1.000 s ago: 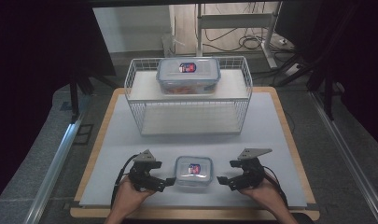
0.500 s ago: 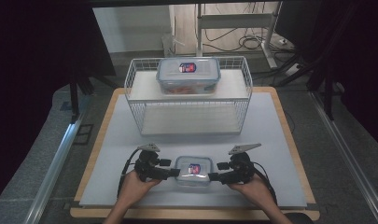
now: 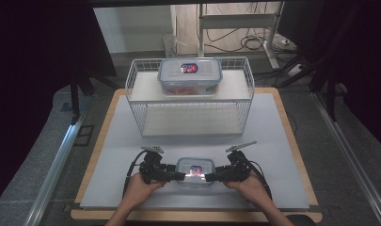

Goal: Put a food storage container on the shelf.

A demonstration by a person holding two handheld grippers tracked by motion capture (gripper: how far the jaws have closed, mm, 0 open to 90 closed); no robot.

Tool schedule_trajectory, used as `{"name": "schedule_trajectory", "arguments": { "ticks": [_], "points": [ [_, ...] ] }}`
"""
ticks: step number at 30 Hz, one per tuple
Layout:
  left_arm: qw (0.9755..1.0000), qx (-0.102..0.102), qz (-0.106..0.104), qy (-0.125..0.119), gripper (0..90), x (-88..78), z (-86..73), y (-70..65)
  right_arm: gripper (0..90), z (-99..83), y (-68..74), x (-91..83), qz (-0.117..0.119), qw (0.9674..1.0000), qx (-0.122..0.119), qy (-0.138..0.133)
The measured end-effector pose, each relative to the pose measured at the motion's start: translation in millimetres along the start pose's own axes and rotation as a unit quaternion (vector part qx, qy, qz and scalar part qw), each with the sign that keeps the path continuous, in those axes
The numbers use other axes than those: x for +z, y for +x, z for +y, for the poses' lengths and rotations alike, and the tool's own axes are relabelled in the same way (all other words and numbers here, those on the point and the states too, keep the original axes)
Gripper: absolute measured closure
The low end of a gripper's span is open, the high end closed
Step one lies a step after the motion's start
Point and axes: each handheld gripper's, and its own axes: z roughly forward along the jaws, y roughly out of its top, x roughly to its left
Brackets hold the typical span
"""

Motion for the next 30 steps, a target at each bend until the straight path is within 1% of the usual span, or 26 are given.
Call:
{"name": "schedule_trajectory", "arguments": {
  "ticks": [4, 6, 9, 10, 11, 14, 17, 19, 22, 25, 30],
  "points": [
    [1.0000, 0.001, 0.003, -0.003, 37.2, -1.6, -3.0, -1.9, 40.0, -2.2, -0.9, -3.1, 0.008, 0.9999, 0.011, -0.006],
    [1.0000, 0.002, 0.001, -0.009, 38.9, -3.6, -5.7, -3.6, 43.2, -4.1, 0.1, -5.0, 0.009, 0.9998, 0.011, -0.009],
    [0.9997, -0.001, -0.005, -0.026, 46.3, -8.3, -10.5, -5.5, 49.1, -6.6, 2.9, -9.2, 0.013, 0.9998, 0.004, -0.012],
    [0.9996, 0.000, -0.006, -0.029, 48.1, -9.0, -11.8, -6.4, 50.8, -7.8, 3.8, -10.6, 0.014, 0.9998, 0.005, -0.014],
    [0.9996, -0.001, -0.005, -0.026, 48.7, -9.4, -13.4, -7.7, 51.7, -9.0, 4.6, -11.3, 0.015, 0.9997, 0.004, -0.017],
    [0.9995, -0.005, -0.009, -0.029, 49.5, -9.9, -17.6, -9.2, 53.1, -10.6, 7.3, -12.7, 0.013, 0.9997, -0.001, -0.019],
    [0.9994, -0.003, -0.010, -0.032, 52.6, -12.2, -20.8, -10.2, 54.3, -12.5, 8.2, -12.7, 0.015, 0.9996, -0.002, -0.022],
    [0.9994, -0.006, -0.010, -0.034, 53.0, -12.3, -21.9, -10.8, 54.5, -13.5, 8.5, -12.7, 0.016, 0.9995, -0.002, -0.026],
    [0.9993, -0.004, -0.007, -0.036, 53.5, -13.1, -23.3, -12.6, 54.9, -14.3, 9.2, -12.8, 0.014, 0.9995, -0.006, -0.028],
    [0.9989, -0.009, -0.009, -0.045, 54.6, -13.6, -26.2, -13.7, 55.5, -15.5, 10.0, -13.4, 0.016, 0.9993, -0.014, -0.031],
    [0.9985, -0.021, -0.011, -0.049, 55.4, -13.7, -26.4, -13.7, 56.2, -16.6, 11.3, -14.2, 0.017, 0.9993, -0.009, -0.031]
  ]
}}
